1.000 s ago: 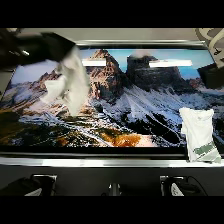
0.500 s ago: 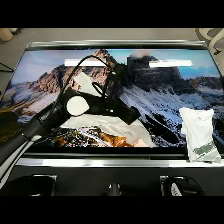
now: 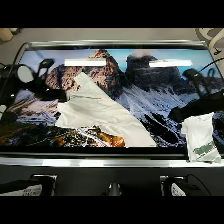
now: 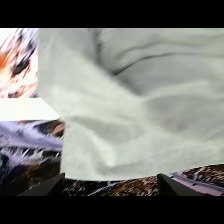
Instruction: Fold the shirts.
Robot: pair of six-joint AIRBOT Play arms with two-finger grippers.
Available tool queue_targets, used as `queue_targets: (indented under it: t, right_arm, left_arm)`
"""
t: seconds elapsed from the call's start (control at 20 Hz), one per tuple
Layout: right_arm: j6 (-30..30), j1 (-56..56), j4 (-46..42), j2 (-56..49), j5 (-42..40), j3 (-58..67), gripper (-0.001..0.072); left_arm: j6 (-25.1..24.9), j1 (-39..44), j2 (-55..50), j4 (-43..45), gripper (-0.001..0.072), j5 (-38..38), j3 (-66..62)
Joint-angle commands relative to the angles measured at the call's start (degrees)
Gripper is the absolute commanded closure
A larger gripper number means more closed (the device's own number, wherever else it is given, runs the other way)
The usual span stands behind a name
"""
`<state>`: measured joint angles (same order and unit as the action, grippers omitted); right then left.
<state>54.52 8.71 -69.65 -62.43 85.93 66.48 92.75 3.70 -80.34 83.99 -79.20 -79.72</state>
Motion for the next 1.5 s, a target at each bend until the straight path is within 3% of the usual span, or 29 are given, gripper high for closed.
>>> queue_targets:
  t: [0.0,0.2,0.7,0.75,0.85,0.9,0.95,1.05,1.45]
  right_arm:
    - [-3.5,0.0,6.5,-5.4,0.6,-5.5,0.0044]
    - [-4.9,0.0,6.0,-7.6,-0.5,-7.0,0.0042]
    - [-6.4,0.0,6.0,-8.2,-1.0,-13.5,0.0042]
    - [-6.4,0.0,6.0,-8.2,-1.3,-14.4,0.0041]
    - [-6.4,0.0,5.9,-8.2,-2.2,-16.3,0.0039]
    - [-6.4,0.0,5.9,-8.2,-2.8,-17.4,0.0039]
    - [-7.2,0.0,5.8,-8.3,-3.7,-18.7,0.0036]
    - [-9.3,0.0,5.4,-8.5,-6.4,-21.4,0.0005]
    - [-10.8,-4.7,6.4,-14.0,-14.1,-26.1,0.0023]
  left_arm:
    - [1.6,-14.0,0.0,-5.4,-0.0013,0.0,11.0]
    - [1.6,-14.4,-0.3,-8.1,-0.0013,9.5,20.0]
    - [0.3,-8.8,-5.2,-12.3,0.0005,14.6,21.3]
    - [0.3,-8.2,-5.4,-12.3,0.0094,15.3,21.3]
    - [1.1,-7.9,-5.6,-12.2,0.0176,16.8,21.2]
    - [1.4,-8.0,-5.6,-12.2,0.0410,17.6,21.2]
    - [1.4,-8.0,-5.6,-12.2,0.0536,18.0,21.1]
    - [1.4,-8.0,-5.5,-12.2,0.0679,18.0,20.7]
    - [-1.9,-7.5,0.1,-12.2,0.0680,18.4,20.1]
